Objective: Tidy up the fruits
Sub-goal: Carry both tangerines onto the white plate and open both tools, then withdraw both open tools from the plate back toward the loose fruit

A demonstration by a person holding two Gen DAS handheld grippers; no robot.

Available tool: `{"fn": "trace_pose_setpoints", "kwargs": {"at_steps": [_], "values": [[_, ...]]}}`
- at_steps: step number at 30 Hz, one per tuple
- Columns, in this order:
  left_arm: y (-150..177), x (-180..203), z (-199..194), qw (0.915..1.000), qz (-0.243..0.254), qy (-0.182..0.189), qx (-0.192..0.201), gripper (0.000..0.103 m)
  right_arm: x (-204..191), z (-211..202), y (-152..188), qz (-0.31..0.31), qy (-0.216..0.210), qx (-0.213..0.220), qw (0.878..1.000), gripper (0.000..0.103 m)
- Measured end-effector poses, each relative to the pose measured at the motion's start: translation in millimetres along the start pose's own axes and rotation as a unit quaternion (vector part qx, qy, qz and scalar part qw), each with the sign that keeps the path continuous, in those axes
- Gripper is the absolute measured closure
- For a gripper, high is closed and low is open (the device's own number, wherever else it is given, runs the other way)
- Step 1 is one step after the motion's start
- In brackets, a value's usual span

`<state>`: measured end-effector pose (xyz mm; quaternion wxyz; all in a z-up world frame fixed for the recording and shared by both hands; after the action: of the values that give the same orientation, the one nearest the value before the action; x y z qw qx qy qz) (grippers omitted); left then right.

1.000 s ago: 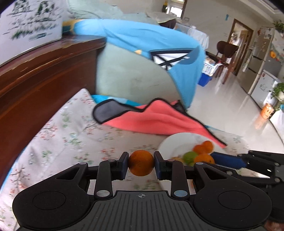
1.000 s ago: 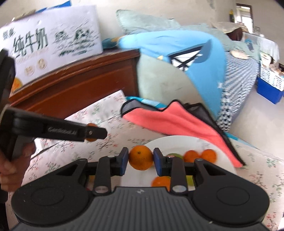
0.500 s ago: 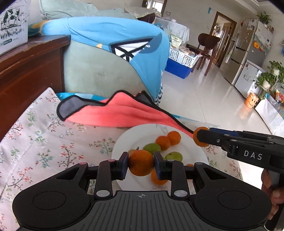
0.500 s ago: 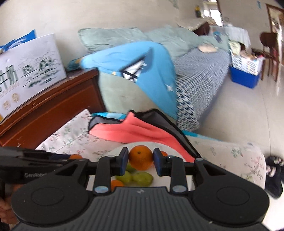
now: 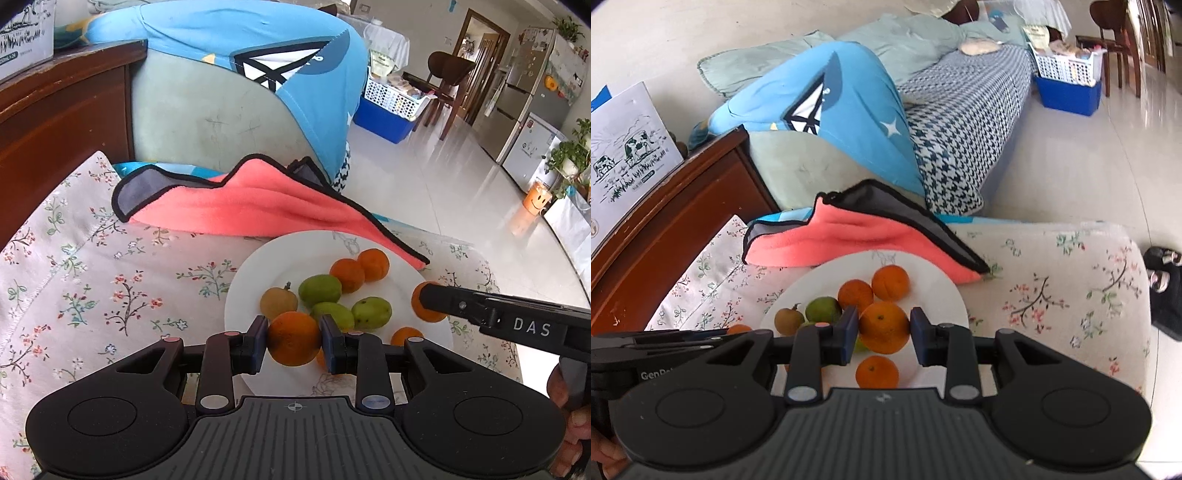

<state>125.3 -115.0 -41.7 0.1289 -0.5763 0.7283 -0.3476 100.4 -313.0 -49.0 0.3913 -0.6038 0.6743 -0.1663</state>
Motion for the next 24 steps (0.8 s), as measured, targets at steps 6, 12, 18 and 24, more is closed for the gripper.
{"fn": "trace_pose_setpoints", "kwargs": {"at_steps": [6,12,18,24], "values": [[-1.4,3.0,1.0,1.0,0.0,0.0,0.002,0.073,4.6,3.0,1.4,0.024,0.001,-0.004,1.0,0.069],[-6.4,1.9,-8.7,0.9995,-0.012,-0.012,0.026,0.033,10.8,-1.8,-3.4,0.057,-0.001,0.008,0.998,0.068],[-18.3,-8.7,-23.4,0.9986,-0.033,-0.015,0.039,0.018,9.7,-5.6,-5.7,0.06,0.001,0.012,0.998,0.062],[-22.7,-15.9,-39.9,0.9984,-0.031,-0.023,0.041,0.008,-1.0,-8.6,-6.2,0.047,-0.001,0.015,0.999,0.048]]}}
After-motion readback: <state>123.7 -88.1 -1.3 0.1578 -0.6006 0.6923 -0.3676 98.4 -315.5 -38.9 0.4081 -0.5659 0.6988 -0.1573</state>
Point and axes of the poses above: each gripper's, at about its wrist camera, not at the fingertips, and z roughly the way its jaws point, x to its right, y to its underside, the point moved 2 cm from there along z, roughly the way its jaws point
